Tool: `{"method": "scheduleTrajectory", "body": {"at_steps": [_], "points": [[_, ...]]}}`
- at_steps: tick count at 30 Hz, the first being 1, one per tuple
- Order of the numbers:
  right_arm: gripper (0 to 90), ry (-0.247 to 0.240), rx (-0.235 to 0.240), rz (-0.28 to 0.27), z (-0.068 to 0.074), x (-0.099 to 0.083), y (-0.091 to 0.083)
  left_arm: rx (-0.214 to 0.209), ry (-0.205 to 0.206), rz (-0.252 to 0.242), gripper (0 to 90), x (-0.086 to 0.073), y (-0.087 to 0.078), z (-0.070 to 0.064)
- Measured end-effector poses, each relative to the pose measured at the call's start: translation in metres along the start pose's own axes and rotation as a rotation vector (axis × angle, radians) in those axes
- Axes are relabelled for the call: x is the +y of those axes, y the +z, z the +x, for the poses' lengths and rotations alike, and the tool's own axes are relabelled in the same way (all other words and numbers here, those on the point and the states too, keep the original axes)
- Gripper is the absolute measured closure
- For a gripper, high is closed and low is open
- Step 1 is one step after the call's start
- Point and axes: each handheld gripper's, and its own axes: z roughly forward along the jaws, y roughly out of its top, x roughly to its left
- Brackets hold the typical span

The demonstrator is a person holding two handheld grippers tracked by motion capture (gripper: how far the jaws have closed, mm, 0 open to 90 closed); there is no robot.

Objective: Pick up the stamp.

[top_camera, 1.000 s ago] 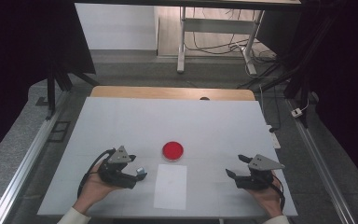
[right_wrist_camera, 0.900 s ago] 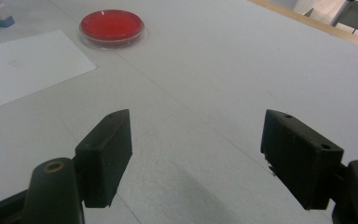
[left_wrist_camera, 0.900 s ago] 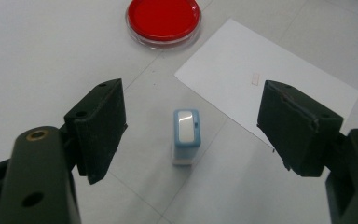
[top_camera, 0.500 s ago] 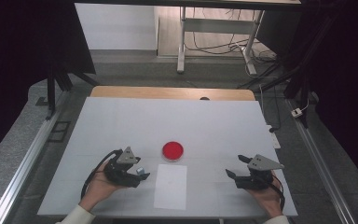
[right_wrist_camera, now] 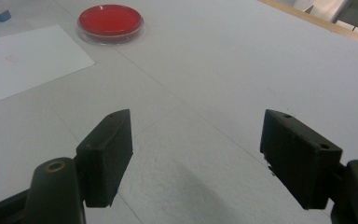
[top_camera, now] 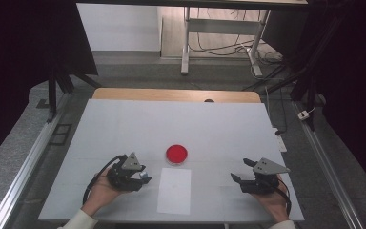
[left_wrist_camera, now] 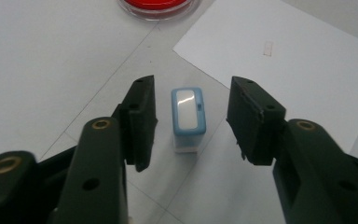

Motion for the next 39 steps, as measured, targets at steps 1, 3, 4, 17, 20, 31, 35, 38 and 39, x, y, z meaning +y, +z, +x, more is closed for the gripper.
{"method": "scheduleTrajectory", "body": {"at_steps": [1,3,4,17,20,31,35,38,39], "points": [[24.7,0.000,0.000,0.000,0.0000,0.0000,0.0000,0.000,0.000,0.000,53.8,0.0000,0.0000,0.0000],[24.7,-0.001,0.000,0.001,0.0000,0.0000,0.0000,-0.002,0.003,0.003,56.2,-0.0005,-0.0002,-0.0002],[24.7,-0.001,-0.001,0.001,0.0000,0.0000,0.0000,-0.001,0.003,0.003,57.4,-0.0007,-0.0002,-0.0003],[25.2,-0.002,-0.002,-0.002,0.0008,-0.0001,0.0000,0.010,0.002,0.017,74.2,-0.0024,0.0002,0.0010],[25.2,-0.003,-0.002,-0.001,0.0010,-0.0002,0.0002,0.010,0.002,0.015,74.6,-0.0026,0.0002,0.0009],[25.2,-0.020,-0.013,-0.009,0.0024,-0.0001,0.0002,0.028,-0.006,0.007,75.0,-0.0033,-0.0006,0.0015],[25.2,-0.030,-0.013,-0.007,0.0031,-0.0001,0.0004,0.033,-0.007,-0.004,75.0,-0.0034,-0.0022,0.0018],[25.2,-0.029,-0.016,-0.011,0.0034,-0.0001,0.0003,0.037,-0.014,-0.017,75.0,-0.0036,-0.0042,0.0026],[25.2,-0.030,-0.021,-0.008,0.0034,0.0000,0.0001,0.038,-0.022,-0.027,75.0,-0.0038,-0.0053,0.0033]]}}
